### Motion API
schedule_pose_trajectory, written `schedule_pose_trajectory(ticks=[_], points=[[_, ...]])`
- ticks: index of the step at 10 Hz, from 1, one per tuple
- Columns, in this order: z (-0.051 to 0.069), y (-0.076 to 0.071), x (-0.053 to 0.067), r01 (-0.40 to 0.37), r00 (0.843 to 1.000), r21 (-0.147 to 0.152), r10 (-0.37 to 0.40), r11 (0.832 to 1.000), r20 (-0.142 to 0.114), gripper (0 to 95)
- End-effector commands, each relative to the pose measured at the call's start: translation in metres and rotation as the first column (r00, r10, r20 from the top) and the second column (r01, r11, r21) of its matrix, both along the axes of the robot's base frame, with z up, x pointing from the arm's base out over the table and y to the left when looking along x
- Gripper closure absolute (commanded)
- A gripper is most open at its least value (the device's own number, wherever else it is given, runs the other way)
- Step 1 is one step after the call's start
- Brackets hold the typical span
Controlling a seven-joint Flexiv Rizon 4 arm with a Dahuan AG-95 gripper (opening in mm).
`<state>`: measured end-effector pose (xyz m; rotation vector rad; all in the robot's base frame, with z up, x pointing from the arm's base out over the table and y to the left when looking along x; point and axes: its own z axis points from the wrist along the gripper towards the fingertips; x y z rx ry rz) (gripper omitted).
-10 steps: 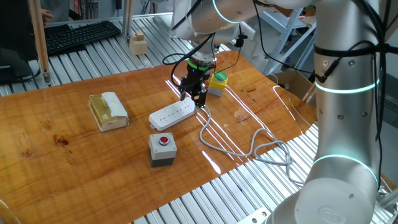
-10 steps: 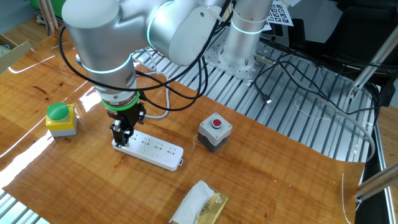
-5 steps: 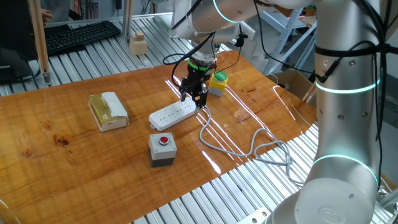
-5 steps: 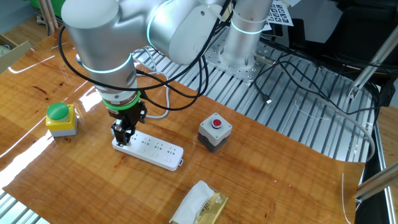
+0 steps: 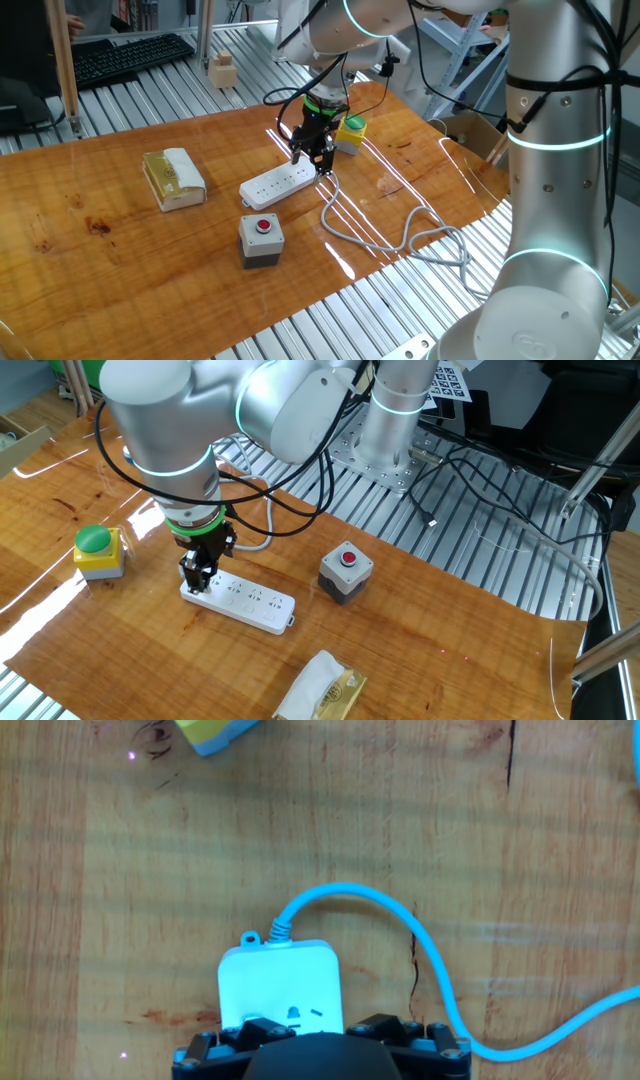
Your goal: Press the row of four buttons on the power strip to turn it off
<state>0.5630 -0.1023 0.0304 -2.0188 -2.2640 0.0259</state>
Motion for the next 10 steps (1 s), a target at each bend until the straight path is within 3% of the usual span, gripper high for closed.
schedule_pose_trajectory(ticks=[1,3,6,10], points=[[0.0,0.0,-0.001,-0.001,1.0,0.004,0.001,1.0,0.005,19.0],[-0.002,0.0,0.0,0.0,1.0,0.013,0.0,1.0,0.008,19.0],[-0.013,0.001,0.001,-0.009,1.0,0.018,0.008,1.0,0.023,19.0],[-0.003,0.001,0.0,-0.002,1.0,0.019,0.002,1.0,0.01,19.0]])
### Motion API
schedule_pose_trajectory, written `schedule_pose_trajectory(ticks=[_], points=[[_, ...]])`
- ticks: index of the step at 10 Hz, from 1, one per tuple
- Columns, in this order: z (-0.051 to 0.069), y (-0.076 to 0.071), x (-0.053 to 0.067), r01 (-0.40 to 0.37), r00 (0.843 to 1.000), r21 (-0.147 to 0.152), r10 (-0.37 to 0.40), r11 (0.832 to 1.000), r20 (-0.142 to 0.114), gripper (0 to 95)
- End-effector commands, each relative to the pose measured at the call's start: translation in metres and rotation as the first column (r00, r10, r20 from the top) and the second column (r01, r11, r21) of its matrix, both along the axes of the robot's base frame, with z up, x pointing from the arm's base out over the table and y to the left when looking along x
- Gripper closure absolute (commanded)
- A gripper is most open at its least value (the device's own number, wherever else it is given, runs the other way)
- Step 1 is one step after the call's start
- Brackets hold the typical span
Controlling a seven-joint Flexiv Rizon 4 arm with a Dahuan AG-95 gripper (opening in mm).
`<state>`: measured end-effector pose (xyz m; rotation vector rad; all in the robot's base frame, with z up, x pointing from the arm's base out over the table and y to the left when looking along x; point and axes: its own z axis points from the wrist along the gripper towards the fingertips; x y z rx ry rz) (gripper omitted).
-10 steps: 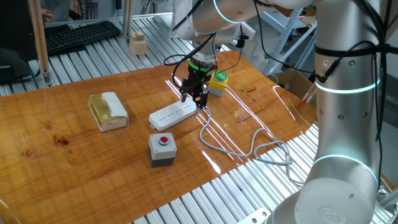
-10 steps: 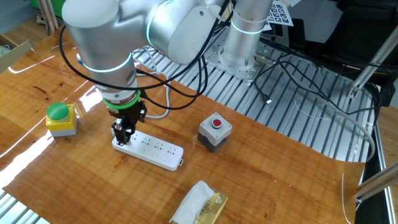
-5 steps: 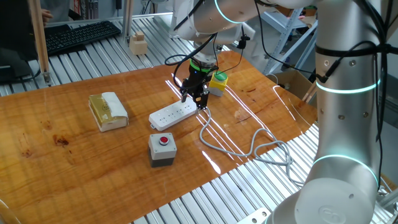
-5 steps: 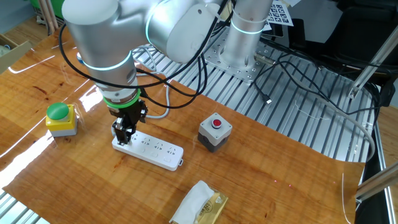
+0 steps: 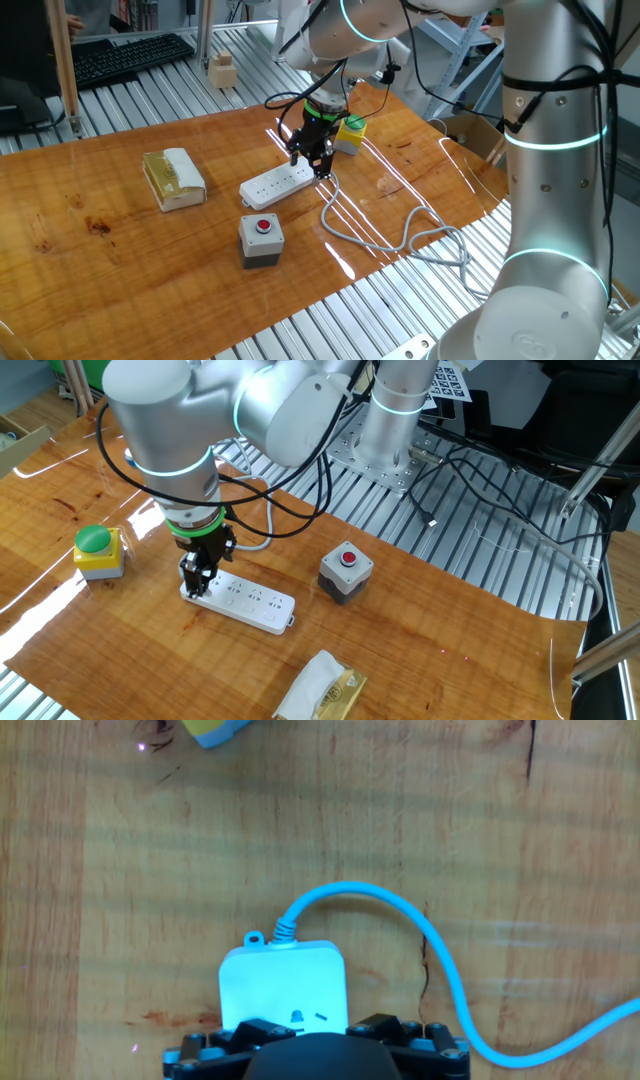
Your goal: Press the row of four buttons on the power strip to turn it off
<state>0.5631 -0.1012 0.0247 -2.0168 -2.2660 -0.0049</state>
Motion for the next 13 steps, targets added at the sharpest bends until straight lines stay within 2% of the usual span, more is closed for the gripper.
schedule_pose_trajectory(ticks=[1,3,8,13], points=[[0.008,0.001,-0.001,0.004,1.0,0.003,-0.004,1.0,-0.009,19.0],[0.012,0.007,-0.002,0.014,1.0,0.001,-0.014,1.0,-0.013,19.0],[0.014,0.031,-0.015,0.013,1.0,0.001,-0.013,1.0,-0.008,19.0],[0.012,0.036,-0.018,-0.015,1.0,0.006,0.015,1.0,0.0,19.0]])
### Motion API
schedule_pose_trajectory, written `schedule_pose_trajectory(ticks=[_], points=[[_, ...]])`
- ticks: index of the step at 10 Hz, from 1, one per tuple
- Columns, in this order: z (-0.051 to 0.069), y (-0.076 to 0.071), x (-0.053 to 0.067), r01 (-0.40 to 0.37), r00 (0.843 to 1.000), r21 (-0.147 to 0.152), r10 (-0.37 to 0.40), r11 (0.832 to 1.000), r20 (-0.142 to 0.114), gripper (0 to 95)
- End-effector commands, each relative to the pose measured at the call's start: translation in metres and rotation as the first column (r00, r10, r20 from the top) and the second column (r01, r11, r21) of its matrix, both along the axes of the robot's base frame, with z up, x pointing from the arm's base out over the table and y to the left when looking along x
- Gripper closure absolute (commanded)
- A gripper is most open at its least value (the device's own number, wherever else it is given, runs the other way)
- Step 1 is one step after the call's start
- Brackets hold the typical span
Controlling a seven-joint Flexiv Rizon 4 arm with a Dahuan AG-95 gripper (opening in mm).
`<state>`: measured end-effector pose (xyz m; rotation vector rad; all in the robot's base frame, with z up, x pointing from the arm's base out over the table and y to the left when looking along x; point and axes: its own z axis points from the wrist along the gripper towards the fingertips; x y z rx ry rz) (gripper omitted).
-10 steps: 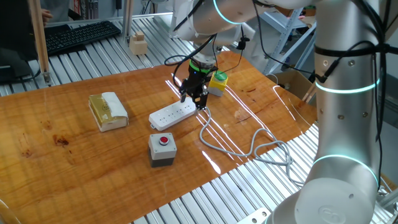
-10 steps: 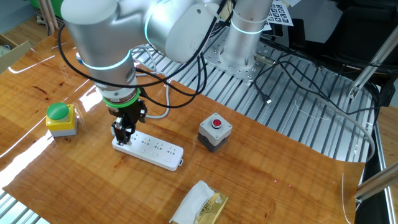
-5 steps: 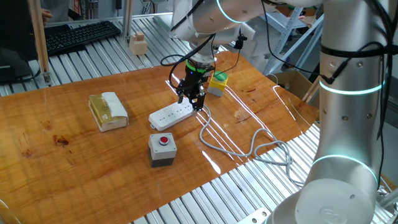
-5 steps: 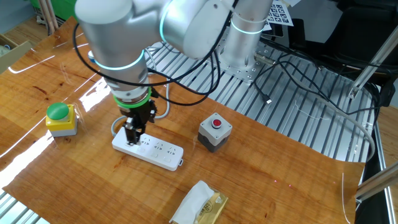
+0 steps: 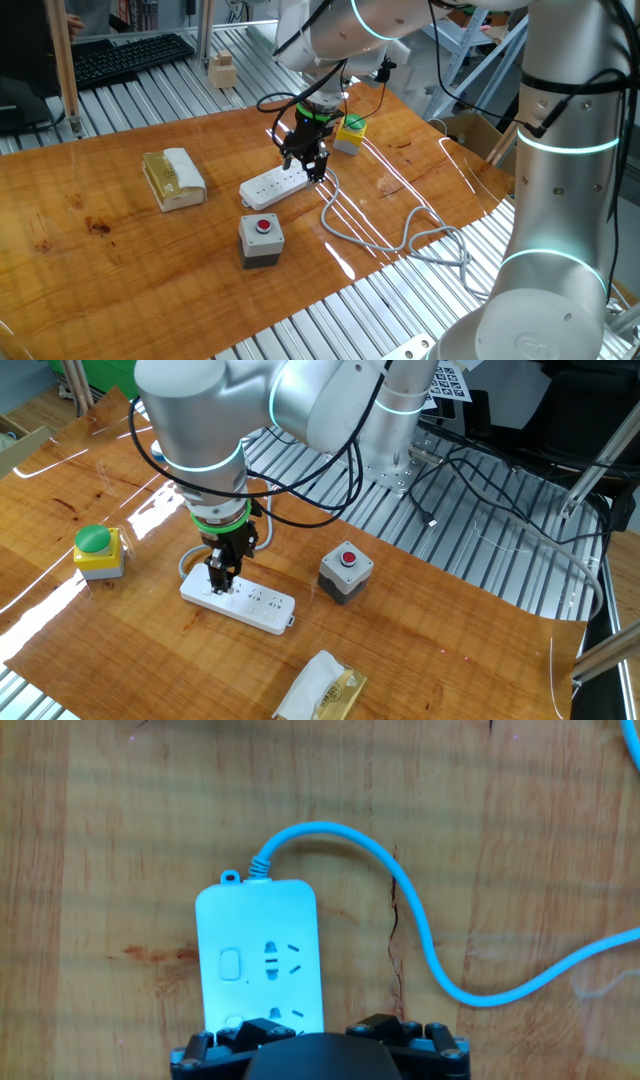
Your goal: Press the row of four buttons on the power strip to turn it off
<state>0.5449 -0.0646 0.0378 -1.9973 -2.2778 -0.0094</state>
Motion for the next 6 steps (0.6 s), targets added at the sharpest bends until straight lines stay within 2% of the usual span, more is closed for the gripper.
schedule_pose_trajectory(ticks=[1,6], points=[[-0.0024,0.0001,0.0006,-0.002,1.0,0.002,0.002,1.0,0.004,19.0],[-0.0068,0.0009,0.0018,-0.004,1.0,-0.001,0.004,1.0,0.011,19.0]])
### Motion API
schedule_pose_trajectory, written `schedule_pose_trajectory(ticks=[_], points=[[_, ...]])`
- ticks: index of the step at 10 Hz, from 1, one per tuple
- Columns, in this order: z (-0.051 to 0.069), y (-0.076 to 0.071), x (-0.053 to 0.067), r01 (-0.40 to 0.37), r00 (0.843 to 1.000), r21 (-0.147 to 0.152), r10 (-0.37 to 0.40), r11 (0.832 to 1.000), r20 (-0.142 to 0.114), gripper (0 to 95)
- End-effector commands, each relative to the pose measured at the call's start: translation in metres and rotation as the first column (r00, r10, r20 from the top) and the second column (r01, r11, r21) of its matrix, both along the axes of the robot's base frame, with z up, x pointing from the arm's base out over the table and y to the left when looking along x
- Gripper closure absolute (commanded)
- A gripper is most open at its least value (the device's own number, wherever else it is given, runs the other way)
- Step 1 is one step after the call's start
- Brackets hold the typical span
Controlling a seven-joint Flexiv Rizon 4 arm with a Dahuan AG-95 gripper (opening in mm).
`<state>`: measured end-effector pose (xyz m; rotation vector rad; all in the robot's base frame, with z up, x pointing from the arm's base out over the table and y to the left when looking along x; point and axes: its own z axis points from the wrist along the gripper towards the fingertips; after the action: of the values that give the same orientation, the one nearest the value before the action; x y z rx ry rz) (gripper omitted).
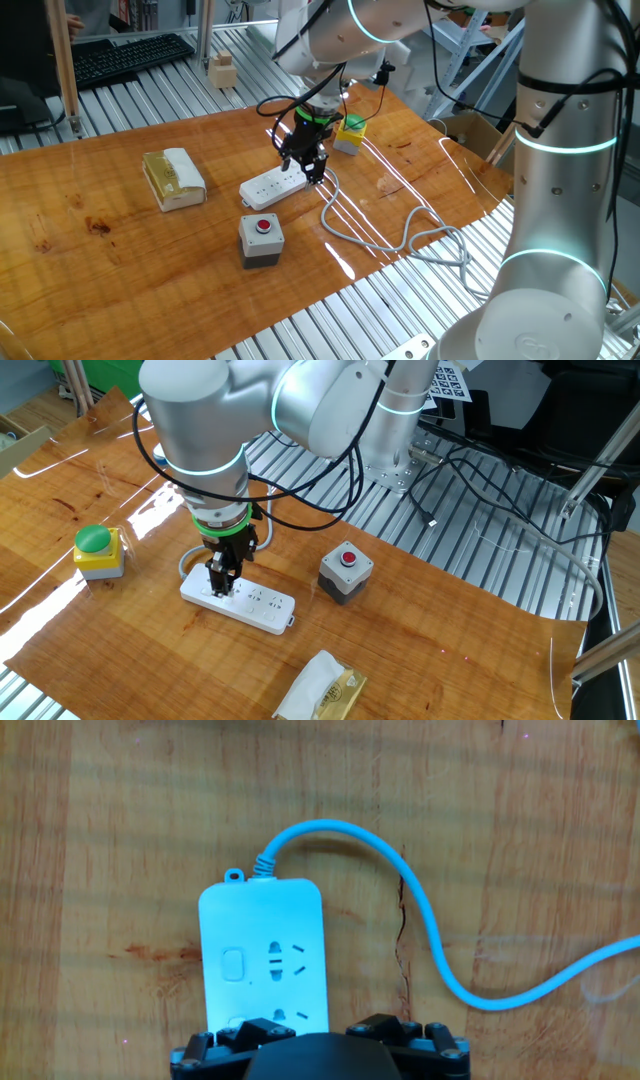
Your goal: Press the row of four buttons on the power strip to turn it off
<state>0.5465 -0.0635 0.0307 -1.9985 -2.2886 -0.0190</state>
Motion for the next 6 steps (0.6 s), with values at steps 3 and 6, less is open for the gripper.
schedule_pose_trajectory(ticks=[3,6], points=[[-0.0014,0.0,0.0013,0.001,1.0,0.001,-0.001,1.0,0.001,19.0],[-0.0022,-0.0001,0.0034,0.003,1.0,0.0,-0.003,1.0,0.003,19.0]])
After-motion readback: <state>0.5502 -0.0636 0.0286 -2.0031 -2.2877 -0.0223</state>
